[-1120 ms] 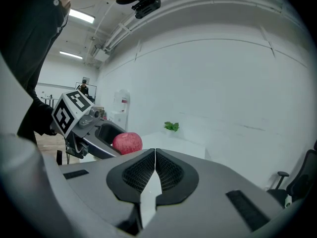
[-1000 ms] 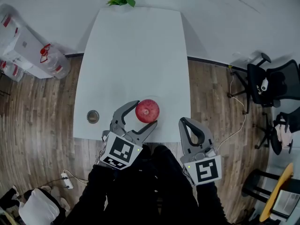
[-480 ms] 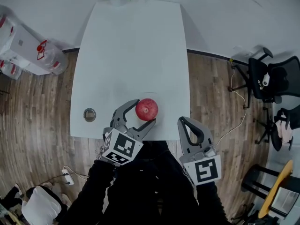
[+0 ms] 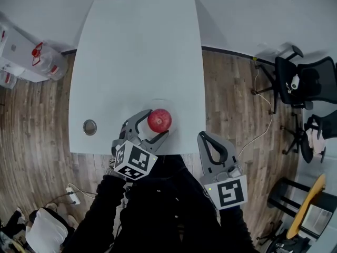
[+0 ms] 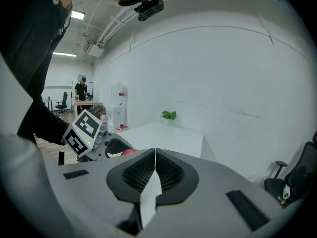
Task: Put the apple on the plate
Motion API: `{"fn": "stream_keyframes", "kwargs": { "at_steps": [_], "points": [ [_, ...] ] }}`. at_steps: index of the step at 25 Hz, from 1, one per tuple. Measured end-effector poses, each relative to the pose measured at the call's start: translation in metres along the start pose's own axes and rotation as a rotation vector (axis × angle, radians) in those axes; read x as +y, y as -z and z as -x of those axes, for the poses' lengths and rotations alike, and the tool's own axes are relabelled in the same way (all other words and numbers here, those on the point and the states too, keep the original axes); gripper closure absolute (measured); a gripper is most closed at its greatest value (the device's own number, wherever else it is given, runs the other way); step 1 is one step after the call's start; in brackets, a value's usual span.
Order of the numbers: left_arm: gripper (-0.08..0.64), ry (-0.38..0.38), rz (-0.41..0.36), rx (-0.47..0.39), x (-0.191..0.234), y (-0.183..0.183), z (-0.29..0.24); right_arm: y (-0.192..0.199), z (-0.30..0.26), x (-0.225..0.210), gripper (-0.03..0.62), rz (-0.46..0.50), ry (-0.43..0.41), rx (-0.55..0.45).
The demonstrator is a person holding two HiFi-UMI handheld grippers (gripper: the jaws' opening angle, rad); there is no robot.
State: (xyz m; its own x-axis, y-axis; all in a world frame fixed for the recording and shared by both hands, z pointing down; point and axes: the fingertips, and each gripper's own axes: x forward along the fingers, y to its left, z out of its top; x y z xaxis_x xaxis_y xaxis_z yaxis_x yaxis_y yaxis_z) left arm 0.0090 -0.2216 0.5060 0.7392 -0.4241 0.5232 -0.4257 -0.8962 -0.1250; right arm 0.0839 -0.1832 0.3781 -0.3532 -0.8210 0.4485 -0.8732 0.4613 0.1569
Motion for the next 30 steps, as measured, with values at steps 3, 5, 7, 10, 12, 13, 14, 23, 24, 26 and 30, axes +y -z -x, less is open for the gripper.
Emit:
{"fn": "stream_keyframes", "kwargs": {
  "at_steps": [3, 5, 7, 10, 12, 13, 14, 23, 24, 26, 30],
  "points": [
    [0.208, 0.001, -0.01, 0.027, -0.004, 0.008, -0.01, 0.006, 0.002, -0.005, 0.551, -0.001, -0.007, 0.014],
    [0.207, -0.002, -0.012, 0.047, -0.006, 0.015, -0.015, 0.009, 0.003, -0.007, 0.551, 0.0, -0.013, 0.014],
    [0.207, -0.006, -0.009, 0.065, -0.007, 0.021, -0.02, 0.01, 0.004, -0.01, 0.551, -0.001, -0.018, 0.013],
    [0.209, -0.013, -0.004, 0.089, -0.007, 0.029, -0.027, 0.013, 0.006, -0.015, 0.551, -0.001, -0.019, 0.019],
    [0.209, -0.021, 0.0, 0.103, -0.006, 0.035, -0.031, 0.015, 0.008, -0.017, 0.551, 0.002, -0.02, 0.021],
    [0.208, -0.024, 0.005, 0.11, -0.006, 0.037, -0.033, 0.016, 0.008, -0.018, 0.551, 0.004, -0.022, 0.022],
    [0.208, -0.027, 0.009, 0.119, -0.006, 0.041, -0.035, 0.017, 0.009, -0.018, 0.551, 0.006, -0.023, 0.025],
    [0.207, -0.049, 0.025, 0.194, -0.004, 0.065, -0.048, 0.023, 0.01, -0.025, 0.551, 0.014, -0.047, 0.041],
    [0.207, -0.051, 0.024, 0.199, -0.004, 0.067, -0.049, 0.024, 0.009, -0.026, 0.551, 0.014, -0.049, 0.042],
    [0.207, -0.056, 0.022, 0.205, -0.004, 0.069, -0.052, 0.025, 0.007, -0.027, 0.551, 0.014, -0.055, 0.041],
    [0.207, -0.066, 0.053, 0.191, -0.002, 0.069, -0.055, 0.027, 0.003, -0.027, 0.551, 0.018, -0.072, 0.044]
  ]
}}
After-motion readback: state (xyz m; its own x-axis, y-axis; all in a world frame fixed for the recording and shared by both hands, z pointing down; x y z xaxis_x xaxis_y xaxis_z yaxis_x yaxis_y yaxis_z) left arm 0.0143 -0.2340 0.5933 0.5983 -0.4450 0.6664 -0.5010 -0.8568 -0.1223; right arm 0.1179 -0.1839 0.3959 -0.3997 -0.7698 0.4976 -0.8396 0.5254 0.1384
